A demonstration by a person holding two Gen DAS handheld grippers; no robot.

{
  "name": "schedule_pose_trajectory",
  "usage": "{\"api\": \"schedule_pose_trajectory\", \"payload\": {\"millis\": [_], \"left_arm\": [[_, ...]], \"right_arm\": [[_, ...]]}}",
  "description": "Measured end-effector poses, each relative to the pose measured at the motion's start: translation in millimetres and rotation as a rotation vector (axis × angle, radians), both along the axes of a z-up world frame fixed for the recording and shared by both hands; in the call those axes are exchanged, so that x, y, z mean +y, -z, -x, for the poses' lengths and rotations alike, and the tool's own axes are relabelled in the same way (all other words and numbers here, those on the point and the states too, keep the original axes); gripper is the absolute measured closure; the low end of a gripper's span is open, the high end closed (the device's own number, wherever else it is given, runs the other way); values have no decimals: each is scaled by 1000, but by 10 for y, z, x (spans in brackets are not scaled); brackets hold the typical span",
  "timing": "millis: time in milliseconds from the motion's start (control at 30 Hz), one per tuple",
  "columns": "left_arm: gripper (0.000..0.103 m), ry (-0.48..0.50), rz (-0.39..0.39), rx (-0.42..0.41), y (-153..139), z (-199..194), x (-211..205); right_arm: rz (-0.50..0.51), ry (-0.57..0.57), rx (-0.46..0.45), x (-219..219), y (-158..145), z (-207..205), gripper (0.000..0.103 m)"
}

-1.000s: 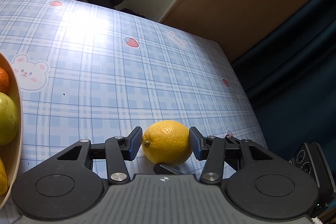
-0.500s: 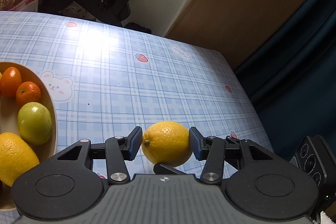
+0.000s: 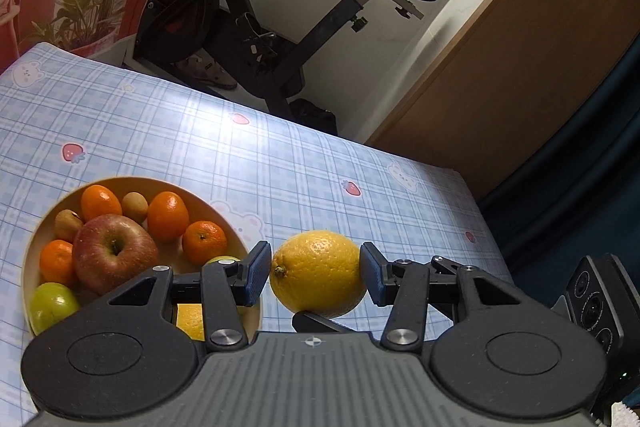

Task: Organize fruits
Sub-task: 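Lift the second lemon with both grippers and carry it over the plate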

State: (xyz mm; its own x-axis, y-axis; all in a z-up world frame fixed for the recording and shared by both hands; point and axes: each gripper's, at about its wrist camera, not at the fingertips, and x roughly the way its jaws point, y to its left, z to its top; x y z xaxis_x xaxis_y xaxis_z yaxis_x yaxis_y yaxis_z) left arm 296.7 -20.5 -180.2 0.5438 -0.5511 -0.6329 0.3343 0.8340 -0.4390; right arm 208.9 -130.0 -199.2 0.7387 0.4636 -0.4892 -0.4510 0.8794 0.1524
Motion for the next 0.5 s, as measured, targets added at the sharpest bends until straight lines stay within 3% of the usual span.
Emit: {"api": "schedule_pose_trajectory", "payload": {"millis": [500], "left_arm": [[51, -72, -68, 31, 109, -268, 322]], "right_arm": [[33, -77, 30, 425, 208, -465, 44]]}}
